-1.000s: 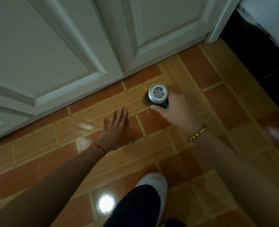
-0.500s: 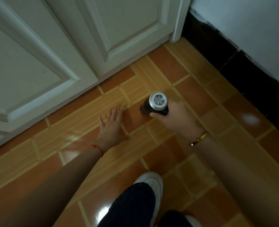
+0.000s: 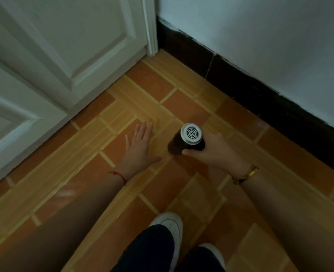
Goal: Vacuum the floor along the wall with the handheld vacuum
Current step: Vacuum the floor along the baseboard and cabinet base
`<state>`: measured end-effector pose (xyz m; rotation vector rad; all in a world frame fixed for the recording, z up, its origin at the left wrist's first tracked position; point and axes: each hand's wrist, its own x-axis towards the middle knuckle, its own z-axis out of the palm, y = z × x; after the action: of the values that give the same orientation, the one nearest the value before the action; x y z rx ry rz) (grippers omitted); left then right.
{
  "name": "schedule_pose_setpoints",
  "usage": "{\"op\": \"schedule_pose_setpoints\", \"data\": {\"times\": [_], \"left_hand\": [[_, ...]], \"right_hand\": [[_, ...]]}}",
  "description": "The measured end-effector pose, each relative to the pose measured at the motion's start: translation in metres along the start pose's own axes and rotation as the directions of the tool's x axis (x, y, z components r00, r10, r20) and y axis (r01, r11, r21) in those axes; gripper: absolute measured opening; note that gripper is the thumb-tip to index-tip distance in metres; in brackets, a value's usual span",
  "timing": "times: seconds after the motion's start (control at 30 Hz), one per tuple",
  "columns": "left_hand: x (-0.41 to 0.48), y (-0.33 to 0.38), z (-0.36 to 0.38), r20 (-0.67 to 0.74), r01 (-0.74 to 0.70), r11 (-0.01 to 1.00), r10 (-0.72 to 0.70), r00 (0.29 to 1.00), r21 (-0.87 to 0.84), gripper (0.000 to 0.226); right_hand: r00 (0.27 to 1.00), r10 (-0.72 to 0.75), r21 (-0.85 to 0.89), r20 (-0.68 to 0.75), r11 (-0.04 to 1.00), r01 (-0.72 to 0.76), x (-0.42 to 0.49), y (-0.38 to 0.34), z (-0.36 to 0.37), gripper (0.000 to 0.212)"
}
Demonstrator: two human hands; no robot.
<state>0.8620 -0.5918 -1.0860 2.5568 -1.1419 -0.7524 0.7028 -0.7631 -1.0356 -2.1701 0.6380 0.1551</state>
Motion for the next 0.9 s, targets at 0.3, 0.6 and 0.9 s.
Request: {"op": "schedule_pose_setpoints", "data": {"times": [0.3, 0.6, 0.9], "left_hand": [[0.011, 0.078, -0.008, 0.067, -0.113, 0.961, 0.133, 0.989, -0.252, 0.105], [0.007, 0.144, -0.014, 0.390, 0.347, 0.519, -0.029, 0.921, -0.781, 0.074], [0.007, 0.180, -0.024, 0.423, 0.418, 0.061, 0.149, 0.894, -0.906, 0.038]], "right_hand": [[0.925, 0.257, 0.033, -0.279, 0.965, -0.258, -0.042, 0.047, -0.032, 0.054], [0.816, 0.548, 0.769, -0.183, 0.597, -0.228, -0.074, 0.054, -0.058, 0.041], [0.873, 0.487, 0.963, 0.013, 0.230, -0.142, -0.079, 0.033, -0.062, 0.054]]}}
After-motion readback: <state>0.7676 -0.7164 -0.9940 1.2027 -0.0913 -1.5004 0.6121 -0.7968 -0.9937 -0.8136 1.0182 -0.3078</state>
